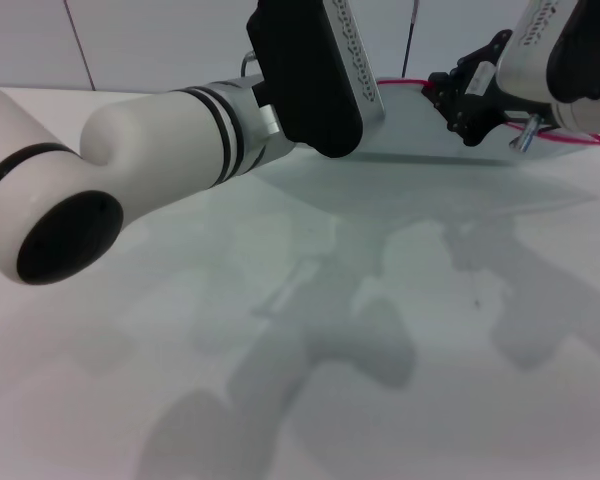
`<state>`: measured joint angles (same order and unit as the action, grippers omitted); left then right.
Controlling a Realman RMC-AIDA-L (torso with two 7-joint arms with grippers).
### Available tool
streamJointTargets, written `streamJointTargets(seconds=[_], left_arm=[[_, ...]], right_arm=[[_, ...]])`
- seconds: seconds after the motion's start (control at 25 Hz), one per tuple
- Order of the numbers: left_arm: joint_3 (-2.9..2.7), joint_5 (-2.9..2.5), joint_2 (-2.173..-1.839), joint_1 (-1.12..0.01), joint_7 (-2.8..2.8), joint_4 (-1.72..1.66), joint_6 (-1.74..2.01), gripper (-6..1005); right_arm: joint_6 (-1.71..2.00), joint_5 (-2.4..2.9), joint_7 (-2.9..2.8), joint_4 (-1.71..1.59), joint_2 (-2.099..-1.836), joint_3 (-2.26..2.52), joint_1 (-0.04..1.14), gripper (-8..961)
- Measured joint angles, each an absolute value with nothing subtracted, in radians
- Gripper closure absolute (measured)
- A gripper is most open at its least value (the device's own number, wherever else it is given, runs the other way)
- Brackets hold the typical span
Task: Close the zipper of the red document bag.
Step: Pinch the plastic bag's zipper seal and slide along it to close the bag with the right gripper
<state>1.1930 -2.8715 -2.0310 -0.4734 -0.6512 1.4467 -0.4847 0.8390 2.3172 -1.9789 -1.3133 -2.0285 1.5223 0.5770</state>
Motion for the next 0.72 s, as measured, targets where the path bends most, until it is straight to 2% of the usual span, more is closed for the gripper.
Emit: streamJointTargets(seconds=[0.72], left_arm=[[1.207, -2.872, -2.031, -0.398, -0.688, 1.546, -0.485, 853]], right_arm=[[0.798, 2.351, -1.973, -1.22, -2.024, 1.45, 0.573, 893]])
